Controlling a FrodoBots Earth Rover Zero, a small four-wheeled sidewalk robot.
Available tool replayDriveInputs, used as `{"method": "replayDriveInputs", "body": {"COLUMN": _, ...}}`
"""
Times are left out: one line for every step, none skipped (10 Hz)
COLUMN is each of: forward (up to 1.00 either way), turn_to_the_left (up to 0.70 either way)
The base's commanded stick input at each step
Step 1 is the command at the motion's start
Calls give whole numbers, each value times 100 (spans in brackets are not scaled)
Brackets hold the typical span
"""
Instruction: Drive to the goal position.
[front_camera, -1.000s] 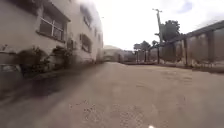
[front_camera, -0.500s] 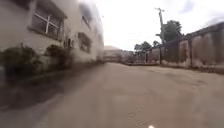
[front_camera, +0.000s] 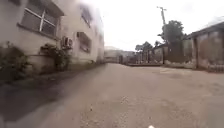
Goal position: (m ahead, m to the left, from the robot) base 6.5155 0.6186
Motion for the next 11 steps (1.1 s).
{"method": "replayDriveInputs", "body": {"forward": 100, "turn_to_the_left": 0}}
{"method": "replayDriveInputs", "body": {"forward": 100, "turn_to_the_left": 0}}
{"method": "replayDriveInputs", "body": {"forward": 100, "turn_to_the_left": 0}}
{"method": "replayDriveInputs", "body": {"forward": 100, "turn_to_the_left": 0}}
{"method": "replayDriveInputs", "body": {"forward": 100, "turn_to_the_left": 0}}
{"method": "replayDriveInputs", "body": {"forward": 100, "turn_to_the_left": 0}}
{"method": "replayDriveInputs", "body": {"forward": 100, "turn_to_the_left": 0}}
{"method": "replayDriveInputs", "body": {"forward": 100, "turn_to_the_left": 0}}
{"method": "replayDriveInputs", "body": {"forward": 100, "turn_to_the_left": 0}}
{"method": "replayDriveInputs", "body": {"forward": 100, "turn_to_the_left": 0}}
{"method": "replayDriveInputs", "body": {"forward": 100, "turn_to_the_left": 0}}
